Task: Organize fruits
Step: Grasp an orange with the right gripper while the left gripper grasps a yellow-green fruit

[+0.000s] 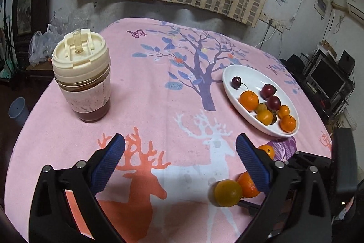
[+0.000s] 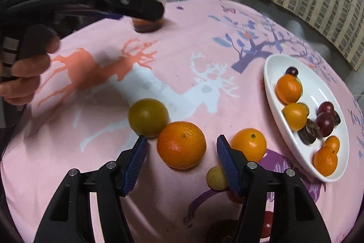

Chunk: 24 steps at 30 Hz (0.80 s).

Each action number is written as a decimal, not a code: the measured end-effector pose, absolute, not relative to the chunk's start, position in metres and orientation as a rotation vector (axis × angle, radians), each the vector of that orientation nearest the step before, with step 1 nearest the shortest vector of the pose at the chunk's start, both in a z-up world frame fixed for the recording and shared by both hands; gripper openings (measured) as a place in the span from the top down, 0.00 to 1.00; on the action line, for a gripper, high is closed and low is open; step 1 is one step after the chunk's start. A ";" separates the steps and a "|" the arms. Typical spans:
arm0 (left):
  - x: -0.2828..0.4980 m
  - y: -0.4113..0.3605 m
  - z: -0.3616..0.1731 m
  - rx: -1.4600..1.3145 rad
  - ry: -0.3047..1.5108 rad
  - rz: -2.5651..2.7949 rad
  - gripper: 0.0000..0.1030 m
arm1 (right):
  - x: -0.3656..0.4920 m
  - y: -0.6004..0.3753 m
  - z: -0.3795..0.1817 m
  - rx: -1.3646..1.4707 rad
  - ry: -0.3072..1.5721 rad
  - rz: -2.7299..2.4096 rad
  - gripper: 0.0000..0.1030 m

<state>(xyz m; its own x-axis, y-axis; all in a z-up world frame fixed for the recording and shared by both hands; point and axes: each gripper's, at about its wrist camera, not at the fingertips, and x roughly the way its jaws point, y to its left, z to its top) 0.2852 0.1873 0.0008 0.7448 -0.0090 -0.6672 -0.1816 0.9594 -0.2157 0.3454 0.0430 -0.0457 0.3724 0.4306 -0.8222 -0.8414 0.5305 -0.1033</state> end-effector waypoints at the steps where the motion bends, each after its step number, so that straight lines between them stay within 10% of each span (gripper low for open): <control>1: 0.285 0.187 0.001 -0.276 0.728 0.094 0.07 | 0.348 0.044 -0.048 -0.569 0.851 0.873 0.45; 4: 0.286 0.186 0.002 -0.275 0.729 0.083 0.07 | 0.353 0.046 -0.052 -0.544 0.903 0.883 0.58; 20: 0.289 0.108 -0.025 -0.013 0.844 -0.148 0.07 | 0.383 -0.048 0.006 -0.113 0.831 0.680 0.58; 24: 0.284 0.080 -0.040 0.104 0.877 -0.211 0.26 | 0.382 -0.055 0.006 -0.094 0.838 0.667 0.58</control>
